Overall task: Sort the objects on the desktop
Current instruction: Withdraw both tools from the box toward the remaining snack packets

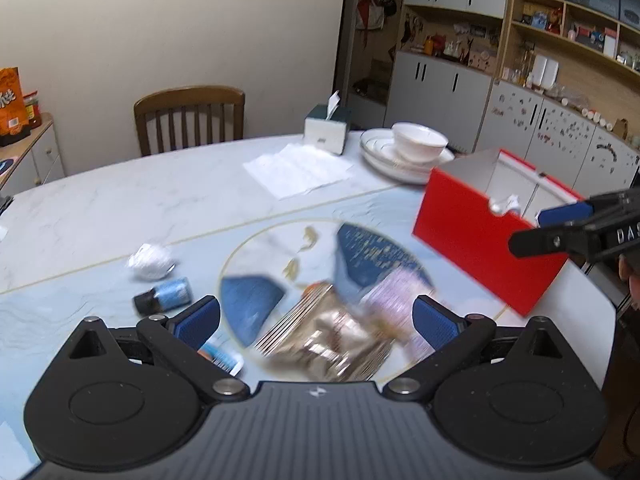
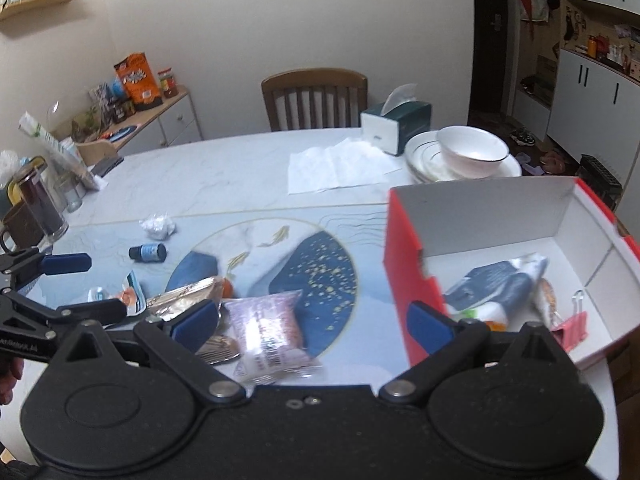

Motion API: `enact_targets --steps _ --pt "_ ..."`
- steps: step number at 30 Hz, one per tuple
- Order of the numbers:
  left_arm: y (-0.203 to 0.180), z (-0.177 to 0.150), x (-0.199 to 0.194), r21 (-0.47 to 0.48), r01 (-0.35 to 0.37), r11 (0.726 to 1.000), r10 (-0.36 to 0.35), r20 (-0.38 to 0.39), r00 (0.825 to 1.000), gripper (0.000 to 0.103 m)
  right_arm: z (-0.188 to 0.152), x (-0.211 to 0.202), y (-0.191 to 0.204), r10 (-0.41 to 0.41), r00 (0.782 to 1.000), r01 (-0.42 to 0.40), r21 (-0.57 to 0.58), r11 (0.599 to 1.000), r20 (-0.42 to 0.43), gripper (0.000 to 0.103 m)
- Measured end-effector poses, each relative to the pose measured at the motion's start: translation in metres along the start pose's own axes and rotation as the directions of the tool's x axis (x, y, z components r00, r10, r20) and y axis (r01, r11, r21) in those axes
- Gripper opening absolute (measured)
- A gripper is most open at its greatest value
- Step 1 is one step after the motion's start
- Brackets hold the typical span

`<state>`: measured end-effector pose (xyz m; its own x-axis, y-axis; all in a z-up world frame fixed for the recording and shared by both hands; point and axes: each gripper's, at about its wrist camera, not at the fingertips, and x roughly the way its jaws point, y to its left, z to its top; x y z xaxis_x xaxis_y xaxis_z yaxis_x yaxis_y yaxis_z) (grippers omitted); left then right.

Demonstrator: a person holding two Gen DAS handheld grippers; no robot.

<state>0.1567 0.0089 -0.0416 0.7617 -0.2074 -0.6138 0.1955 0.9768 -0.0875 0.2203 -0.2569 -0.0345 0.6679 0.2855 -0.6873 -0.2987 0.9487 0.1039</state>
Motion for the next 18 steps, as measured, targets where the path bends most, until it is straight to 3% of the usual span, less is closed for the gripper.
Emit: enact_targets --steps 10,18 --pt "0.050 -0.025 0.011 -0.017 -0.043 0.999 0.042 -0.076 0.996 0.103 -0.006 0.038 0.024 0.004 0.998 -0.006 -0.035 0.999 -0.065 0.100" --pt "0.083 -0.038 0.030 0.022 -0.027 0.999 0.029 -0.129 0.991 0.103 -0.011 0.065 0.032 0.001 0.993 -0.006 -0.038 0.999 -0.116 0.098"
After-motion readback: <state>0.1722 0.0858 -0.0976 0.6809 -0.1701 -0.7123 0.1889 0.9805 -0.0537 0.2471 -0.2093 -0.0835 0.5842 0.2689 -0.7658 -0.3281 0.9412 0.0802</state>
